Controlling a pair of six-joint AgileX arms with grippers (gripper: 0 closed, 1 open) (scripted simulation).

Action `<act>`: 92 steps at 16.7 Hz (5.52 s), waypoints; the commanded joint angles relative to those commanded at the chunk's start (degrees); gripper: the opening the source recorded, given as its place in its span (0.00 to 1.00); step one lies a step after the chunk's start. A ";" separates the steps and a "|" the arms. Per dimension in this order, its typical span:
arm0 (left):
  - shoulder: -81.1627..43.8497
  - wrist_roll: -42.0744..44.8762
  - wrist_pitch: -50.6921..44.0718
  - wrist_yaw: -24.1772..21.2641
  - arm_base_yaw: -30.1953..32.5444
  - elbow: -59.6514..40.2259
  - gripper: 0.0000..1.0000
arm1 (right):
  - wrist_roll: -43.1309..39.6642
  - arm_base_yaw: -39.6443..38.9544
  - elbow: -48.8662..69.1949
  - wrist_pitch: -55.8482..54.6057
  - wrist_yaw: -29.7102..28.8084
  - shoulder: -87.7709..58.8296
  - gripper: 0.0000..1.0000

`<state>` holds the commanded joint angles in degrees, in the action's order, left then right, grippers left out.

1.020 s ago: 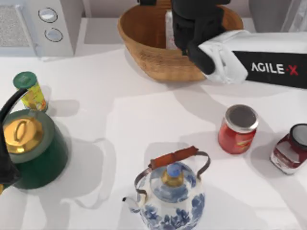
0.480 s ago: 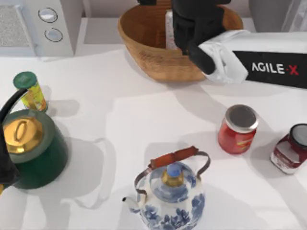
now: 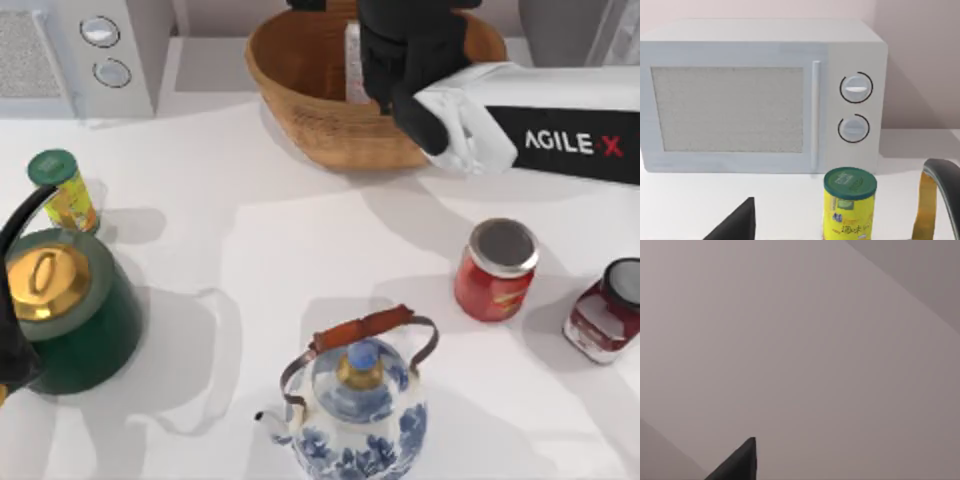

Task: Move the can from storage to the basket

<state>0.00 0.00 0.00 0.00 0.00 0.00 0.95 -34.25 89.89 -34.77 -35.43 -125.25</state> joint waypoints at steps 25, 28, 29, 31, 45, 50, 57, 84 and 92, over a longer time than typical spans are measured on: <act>0.00 0.00 0.00 0.00 0.00 0.00 1.00 | -0.71 27.55 -72.99 27.97 28.47 103.55 1.00; 0.00 0.00 0.00 0.00 0.00 0.00 1.00 | -0.84 31.12 -82.58 31.60 32.18 115.79 1.00; 0.00 0.00 0.00 0.00 0.00 0.00 1.00 | -0.87 32.08 -84.93 32.57 33.17 118.81 1.00; 0.00 0.00 0.00 0.00 0.00 0.00 1.00 | -0.93 33.53 -88.31 34.04 34.68 123.19 1.00; 0.00 0.00 0.00 0.00 0.00 0.00 1.00 | -0.51 43.33 -85.85 24.69 44.55 113.17 1.00; 0.00 0.00 0.00 0.00 0.00 0.00 1.00 | -0.21 56.41 -81.83 8.18 57.52 91.40 1.00; 0.00 0.00 0.00 0.00 0.00 0.00 1.00 | 0.08 71.73 -76.30 -9.65 72.45 68.40 1.00; 0.00 0.00 0.00 0.00 0.00 0.00 1.00 | 0.99 94.86 -40.64 -2.91 94.91 38.57 1.00; 0.00 0.00 0.00 0.00 0.00 0.00 1.00 | 0.91 94.73 -4.89 40.19 95.31 44.60 1.00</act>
<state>0.00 0.00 0.00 0.00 0.00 0.00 1.86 60.48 84.99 5.43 59.88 -80.65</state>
